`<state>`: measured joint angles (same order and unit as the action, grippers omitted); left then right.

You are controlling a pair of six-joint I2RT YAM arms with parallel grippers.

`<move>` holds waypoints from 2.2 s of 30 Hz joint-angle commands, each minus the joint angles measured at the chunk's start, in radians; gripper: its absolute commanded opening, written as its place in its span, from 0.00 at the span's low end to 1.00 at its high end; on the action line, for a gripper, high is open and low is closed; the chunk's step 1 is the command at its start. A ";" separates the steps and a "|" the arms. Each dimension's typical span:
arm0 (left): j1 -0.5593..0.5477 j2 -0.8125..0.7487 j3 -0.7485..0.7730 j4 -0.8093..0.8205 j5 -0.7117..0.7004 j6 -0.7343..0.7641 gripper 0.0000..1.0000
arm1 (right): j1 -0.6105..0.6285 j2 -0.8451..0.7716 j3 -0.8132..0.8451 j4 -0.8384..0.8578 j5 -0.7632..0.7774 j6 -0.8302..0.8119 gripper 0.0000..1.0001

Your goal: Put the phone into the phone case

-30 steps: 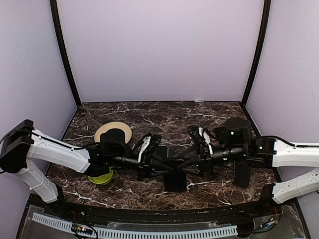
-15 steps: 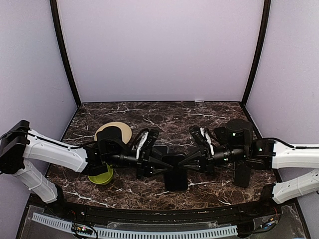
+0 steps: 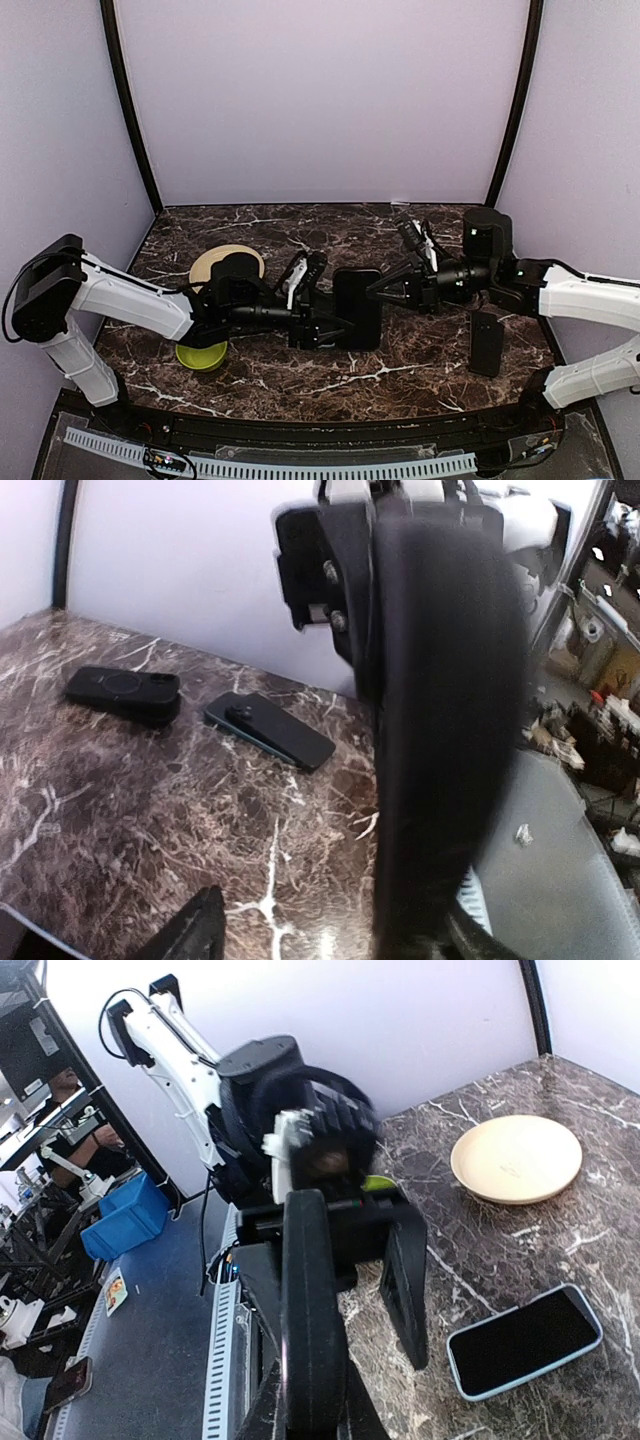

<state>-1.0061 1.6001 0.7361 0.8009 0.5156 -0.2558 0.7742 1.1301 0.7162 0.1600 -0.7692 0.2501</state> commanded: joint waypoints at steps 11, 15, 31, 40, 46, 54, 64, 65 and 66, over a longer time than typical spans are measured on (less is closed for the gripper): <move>-0.003 0.047 0.039 0.184 0.129 -0.040 0.00 | -0.007 0.022 0.056 0.169 0.004 0.028 0.52; -0.004 0.046 0.043 0.171 0.171 -0.029 0.00 | -0.010 0.037 0.045 0.193 -0.021 0.053 0.41; 0.015 0.011 0.057 -0.269 -0.295 -0.039 0.80 | -0.206 0.233 0.119 -0.005 -0.017 0.110 0.00; 0.022 0.035 0.131 -0.583 -0.468 -0.017 0.81 | -0.278 0.588 0.201 0.009 -0.007 0.337 0.00; 0.022 0.038 0.136 -0.607 -0.475 -0.004 0.81 | -0.304 0.661 0.226 -0.077 0.157 0.346 0.29; 0.024 0.043 0.152 -0.633 -0.479 0.022 0.81 | -0.289 0.625 0.368 -0.484 0.571 0.109 0.55; 0.024 0.062 0.166 -0.641 -0.468 0.022 0.81 | -0.056 0.511 0.230 -0.524 0.815 0.188 0.53; 0.024 0.064 0.169 -0.643 -0.467 0.024 0.81 | -0.045 0.518 0.234 -0.523 0.831 0.191 0.53; 0.024 0.067 0.175 -0.647 -0.462 0.026 0.81 | -0.039 0.528 0.244 -0.537 0.847 0.182 0.53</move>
<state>-0.9855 1.6577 0.8745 0.1768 0.0441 -0.2462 0.7002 1.6505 0.9691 -0.3614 -0.0437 0.4057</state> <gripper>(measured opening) 0.809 0.527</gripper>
